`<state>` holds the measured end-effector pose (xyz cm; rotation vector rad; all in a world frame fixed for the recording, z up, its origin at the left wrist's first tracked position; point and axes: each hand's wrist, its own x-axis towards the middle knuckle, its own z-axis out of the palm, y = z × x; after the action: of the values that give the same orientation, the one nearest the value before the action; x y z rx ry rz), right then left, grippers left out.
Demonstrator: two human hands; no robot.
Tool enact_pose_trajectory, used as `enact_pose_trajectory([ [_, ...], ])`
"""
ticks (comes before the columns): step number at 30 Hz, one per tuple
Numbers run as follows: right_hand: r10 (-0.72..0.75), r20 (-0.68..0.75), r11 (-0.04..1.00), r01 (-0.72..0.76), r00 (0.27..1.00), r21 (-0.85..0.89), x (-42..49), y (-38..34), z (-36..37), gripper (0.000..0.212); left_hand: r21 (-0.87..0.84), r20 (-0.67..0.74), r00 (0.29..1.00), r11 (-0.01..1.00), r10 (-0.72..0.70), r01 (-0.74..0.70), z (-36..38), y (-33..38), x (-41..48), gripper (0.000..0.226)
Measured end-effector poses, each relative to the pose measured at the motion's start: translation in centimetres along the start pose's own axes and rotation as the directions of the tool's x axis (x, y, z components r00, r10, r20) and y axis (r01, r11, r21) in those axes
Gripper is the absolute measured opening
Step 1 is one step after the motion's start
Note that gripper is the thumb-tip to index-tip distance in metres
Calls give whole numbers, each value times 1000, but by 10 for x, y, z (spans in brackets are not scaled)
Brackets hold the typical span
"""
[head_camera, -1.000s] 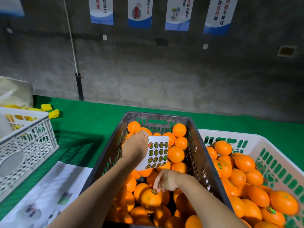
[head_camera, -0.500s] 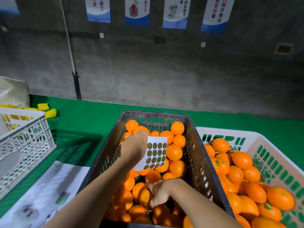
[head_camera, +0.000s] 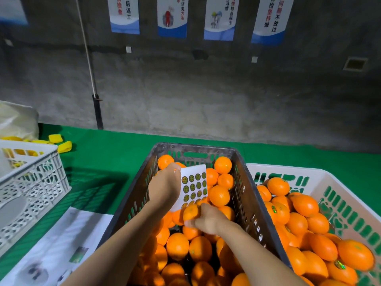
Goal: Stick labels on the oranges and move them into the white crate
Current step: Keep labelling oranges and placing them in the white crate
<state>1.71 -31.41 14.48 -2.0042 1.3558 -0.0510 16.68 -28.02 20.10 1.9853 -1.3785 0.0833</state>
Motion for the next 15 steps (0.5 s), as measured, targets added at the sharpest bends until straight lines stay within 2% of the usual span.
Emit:
enact_pose_trajectory([
  [2, 31, -186, 983, 4, 982, 184, 2, -4, -6, 45, -37, -51, 998, 998, -46, 44, -2, 3, 2, 27],
  [4, 96, -318, 914, 43, 943, 404, 5, -7, -13, 41, -143, -110, 985, 983, -131, 115, -5, 4, 5, 26],
  [7, 211, -427, 772, 118, 879, 625, 4, -13, -25, 65, -330, -149, 962, 929, -228, 169, -8, 2, 9, 28],
  [9, 275, -494, 697, 182, 825, 693, 3, -16, -33, 73, -392, -149, 959, 904, -243, 168, -8, 0, 9, 32],
  [12, 350, -579, 603, 296, 736, 741, -2, -22, -43, 64, -472, -108, 959, 863, -261, 182, -4, -4, 10, 33],
  [15, 382, -605, 518, 380, 698, 766, -10, -26, -49, 56, -503, -78, 964, 845, -254, 182, -1, -5, 12, 33],
])
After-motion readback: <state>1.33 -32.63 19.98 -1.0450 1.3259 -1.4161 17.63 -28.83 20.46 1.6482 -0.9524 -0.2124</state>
